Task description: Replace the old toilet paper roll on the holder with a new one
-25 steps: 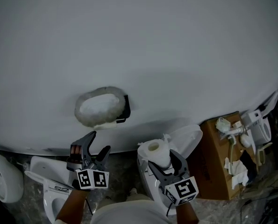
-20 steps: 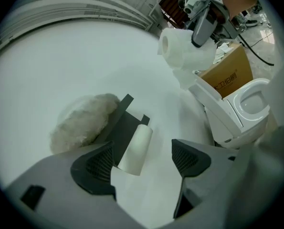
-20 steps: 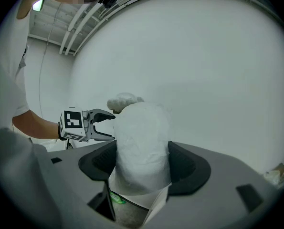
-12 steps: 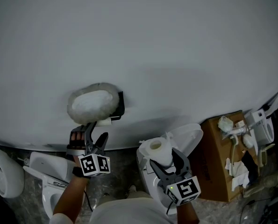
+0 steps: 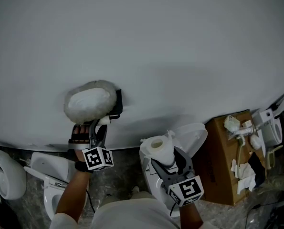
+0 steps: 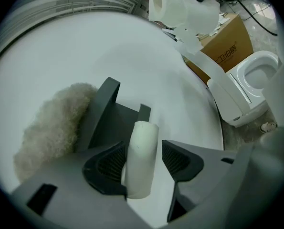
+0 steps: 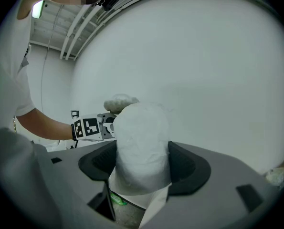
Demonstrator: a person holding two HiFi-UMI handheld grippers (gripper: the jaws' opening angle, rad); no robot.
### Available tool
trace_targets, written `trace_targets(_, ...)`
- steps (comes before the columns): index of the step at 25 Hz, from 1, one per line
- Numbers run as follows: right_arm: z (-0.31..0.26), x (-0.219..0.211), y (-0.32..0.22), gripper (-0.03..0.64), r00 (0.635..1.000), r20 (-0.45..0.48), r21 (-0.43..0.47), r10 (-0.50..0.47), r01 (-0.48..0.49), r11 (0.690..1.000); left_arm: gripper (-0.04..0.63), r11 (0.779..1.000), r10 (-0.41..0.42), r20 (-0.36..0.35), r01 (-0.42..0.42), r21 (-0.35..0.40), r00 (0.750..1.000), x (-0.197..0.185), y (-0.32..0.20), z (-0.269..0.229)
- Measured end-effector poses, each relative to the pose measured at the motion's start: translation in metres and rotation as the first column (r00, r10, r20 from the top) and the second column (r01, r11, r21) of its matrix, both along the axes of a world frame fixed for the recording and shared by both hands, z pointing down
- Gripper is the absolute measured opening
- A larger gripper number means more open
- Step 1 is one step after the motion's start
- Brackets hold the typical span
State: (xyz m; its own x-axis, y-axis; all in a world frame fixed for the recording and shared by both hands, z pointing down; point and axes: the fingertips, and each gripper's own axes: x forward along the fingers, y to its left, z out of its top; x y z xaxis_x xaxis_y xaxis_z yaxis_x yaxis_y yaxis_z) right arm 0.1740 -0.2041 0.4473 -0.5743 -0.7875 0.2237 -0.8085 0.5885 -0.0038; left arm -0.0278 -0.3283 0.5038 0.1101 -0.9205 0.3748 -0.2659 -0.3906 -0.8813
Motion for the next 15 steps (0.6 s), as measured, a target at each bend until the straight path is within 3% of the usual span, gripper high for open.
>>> trace_targets(4, -0.001, 0.004, -0.003, 0.316, 1.000, 0.007, 0.008, -0.013, 0.013, 1.000, 0.210, 1.000, -0.001, -0.008, 0.001, -0.025, 1.000, 0.000, 0.000, -0.002)
trace_targets(15, 0.004, 0.020, -0.001, 0.316, 1.000, 0.031, 0.006, 0.001, -0.001, 1.000, 0.197, 0.997, 0.067, 0.018, -0.066, -0.033, 0.998, 0.025, 0.000, -0.007)
